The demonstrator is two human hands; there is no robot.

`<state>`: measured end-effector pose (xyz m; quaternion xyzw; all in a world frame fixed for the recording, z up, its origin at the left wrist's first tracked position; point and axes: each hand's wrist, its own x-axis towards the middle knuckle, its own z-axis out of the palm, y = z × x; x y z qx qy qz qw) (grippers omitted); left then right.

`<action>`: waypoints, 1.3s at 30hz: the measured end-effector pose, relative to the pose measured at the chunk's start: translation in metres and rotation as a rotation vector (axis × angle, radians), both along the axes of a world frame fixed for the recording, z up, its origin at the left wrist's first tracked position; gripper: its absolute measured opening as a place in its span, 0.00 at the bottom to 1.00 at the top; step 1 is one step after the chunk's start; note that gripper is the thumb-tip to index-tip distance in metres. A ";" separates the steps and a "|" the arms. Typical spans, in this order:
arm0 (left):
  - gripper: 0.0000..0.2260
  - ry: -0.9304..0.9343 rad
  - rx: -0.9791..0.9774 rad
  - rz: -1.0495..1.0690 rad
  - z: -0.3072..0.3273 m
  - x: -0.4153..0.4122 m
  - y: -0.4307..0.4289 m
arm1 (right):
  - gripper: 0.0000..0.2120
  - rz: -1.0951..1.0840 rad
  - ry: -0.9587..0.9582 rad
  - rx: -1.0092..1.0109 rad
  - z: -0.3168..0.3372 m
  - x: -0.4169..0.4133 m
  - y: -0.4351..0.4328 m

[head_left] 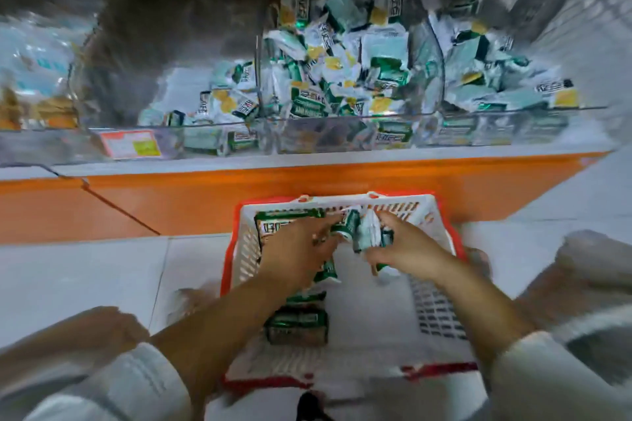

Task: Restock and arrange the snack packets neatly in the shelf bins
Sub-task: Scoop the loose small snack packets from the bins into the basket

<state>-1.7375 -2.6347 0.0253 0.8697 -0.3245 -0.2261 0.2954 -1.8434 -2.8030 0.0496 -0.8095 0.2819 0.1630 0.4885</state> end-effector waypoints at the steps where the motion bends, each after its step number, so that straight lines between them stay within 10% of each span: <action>1: 0.18 0.049 0.047 0.005 -0.023 -0.008 -0.009 | 0.32 -0.049 0.027 0.037 -0.030 -0.007 -0.003; 12: 0.17 0.531 0.151 0.023 -0.206 -0.026 -0.079 | 0.06 -0.482 0.163 0.212 -0.228 -0.023 -0.027; 23: 0.21 0.642 0.265 0.177 -0.249 -0.019 -0.088 | 0.23 -0.717 0.125 0.311 -0.230 -0.017 -0.041; 30: 0.14 0.348 0.146 0.045 -0.127 -0.008 -0.085 | 0.21 -0.760 0.029 0.109 -0.183 -0.009 -0.041; 39: 0.09 -0.229 -0.422 0.042 0.069 0.032 -0.056 | 0.09 -0.551 -0.671 -0.179 0.001 0.026 -0.015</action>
